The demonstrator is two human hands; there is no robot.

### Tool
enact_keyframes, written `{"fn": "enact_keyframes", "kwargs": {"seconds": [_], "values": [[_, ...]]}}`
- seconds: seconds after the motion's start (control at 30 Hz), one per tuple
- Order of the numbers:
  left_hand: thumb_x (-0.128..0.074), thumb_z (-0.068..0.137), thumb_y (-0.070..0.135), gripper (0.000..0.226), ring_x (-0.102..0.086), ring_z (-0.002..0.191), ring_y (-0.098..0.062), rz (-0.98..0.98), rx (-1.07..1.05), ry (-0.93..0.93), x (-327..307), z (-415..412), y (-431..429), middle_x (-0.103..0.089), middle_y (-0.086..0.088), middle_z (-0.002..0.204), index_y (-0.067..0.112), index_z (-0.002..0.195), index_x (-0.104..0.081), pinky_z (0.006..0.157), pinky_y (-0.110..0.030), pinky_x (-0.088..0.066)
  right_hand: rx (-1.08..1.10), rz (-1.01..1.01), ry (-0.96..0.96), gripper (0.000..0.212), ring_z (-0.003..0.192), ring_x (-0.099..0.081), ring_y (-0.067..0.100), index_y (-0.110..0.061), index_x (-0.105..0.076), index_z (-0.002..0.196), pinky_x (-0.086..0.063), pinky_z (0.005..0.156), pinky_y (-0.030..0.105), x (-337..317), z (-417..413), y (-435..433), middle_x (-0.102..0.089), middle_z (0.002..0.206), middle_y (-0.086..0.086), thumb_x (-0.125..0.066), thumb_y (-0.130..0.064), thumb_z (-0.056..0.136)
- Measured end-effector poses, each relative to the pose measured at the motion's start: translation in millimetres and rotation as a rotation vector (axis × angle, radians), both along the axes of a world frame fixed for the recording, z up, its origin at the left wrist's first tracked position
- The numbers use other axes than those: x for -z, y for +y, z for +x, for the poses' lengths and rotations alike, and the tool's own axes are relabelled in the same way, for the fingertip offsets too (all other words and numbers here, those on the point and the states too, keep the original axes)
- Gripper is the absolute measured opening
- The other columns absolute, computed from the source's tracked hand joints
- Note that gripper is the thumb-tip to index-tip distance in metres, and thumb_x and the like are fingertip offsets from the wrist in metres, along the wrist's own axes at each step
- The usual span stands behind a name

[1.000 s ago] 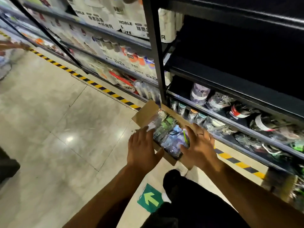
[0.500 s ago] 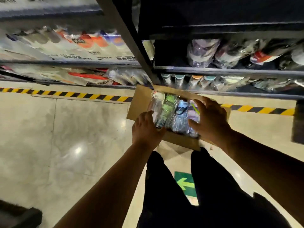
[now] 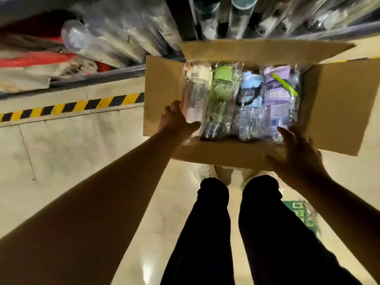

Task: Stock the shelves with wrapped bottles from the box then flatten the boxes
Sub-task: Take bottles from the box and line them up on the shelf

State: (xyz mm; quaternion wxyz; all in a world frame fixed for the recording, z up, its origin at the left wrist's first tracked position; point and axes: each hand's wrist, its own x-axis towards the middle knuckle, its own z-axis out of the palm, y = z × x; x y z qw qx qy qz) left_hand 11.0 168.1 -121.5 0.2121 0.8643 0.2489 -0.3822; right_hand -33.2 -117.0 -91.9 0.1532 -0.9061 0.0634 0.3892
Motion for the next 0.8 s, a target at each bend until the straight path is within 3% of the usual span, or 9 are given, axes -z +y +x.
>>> {"fn": "enact_keyframes", "kwargs": {"seconds": [0.17,0.3,0.43,0.57,0.8], "values": [[-0.077,0.080,0.051,0.110,-0.038,0.138,-0.041,-0.051,-0.047,0.007,73.4,15.3,-9.9,-0.028,-0.021,0.156,0.014,0.158,-0.008,0.111,-0.050,-0.041,0.093,0.044,-0.003,0.081,0.143,-0.029,0.034,-0.026,-0.028,0.152,-0.029,0.112,0.050,51.2,-14.0,-3.5,-0.022,0.160,0.006,-0.070,-0.038,0.084],[-0.075,0.080,0.054,0.117,-0.025,0.145,-0.042,0.079,-0.089,-0.013,102.6,15.6,-20.6,-0.015,-0.024,0.160,0.011,0.158,0.001,0.117,-0.048,-0.031,0.137,0.054,-0.032,0.081,0.142,-0.032,0.034,-0.026,-0.032,0.151,-0.030,0.114,0.051,73.8,-12.1,-16.0,-0.027,0.159,0.007,-0.071,-0.034,0.080],[-0.076,0.078,0.054,0.109,-0.022,0.142,-0.037,0.114,-0.185,-0.075,114.7,9.4,-31.3,-0.020,-0.018,0.155,0.011,0.155,-0.012,0.115,-0.041,-0.026,0.252,0.048,-0.058,0.077,0.135,-0.041,0.035,-0.025,-0.038,0.148,-0.034,0.113,0.045,92.1,-0.4,-23.9,-0.036,0.153,0.009,-0.071,-0.029,0.079],[-0.081,0.076,0.044,0.105,-0.020,0.142,-0.041,0.029,-0.311,-0.156,120.4,-1.5,-38.7,-0.020,-0.017,0.151,0.015,0.152,-0.013,0.116,-0.049,-0.028,0.331,0.032,-0.041,0.077,0.133,-0.042,0.038,-0.025,-0.037,0.148,-0.034,0.112,0.045,114.5,11.4,-24.5,-0.039,0.150,0.013,-0.073,-0.036,0.080],[-0.086,0.072,0.029,0.098,-0.043,0.129,-0.034,-0.165,-0.437,-0.285,121.8,-9.9,-52.1,-0.033,-0.008,0.151,0.028,0.144,-0.020,0.105,-0.046,-0.043,0.449,-0.007,0.014,0.101,0.142,-0.028,0.034,-0.022,-0.013,0.157,-0.025,0.115,0.040,148.8,32.0,-19.8,-0.028,0.156,0.013,-0.078,-0.036,0.080]]}}
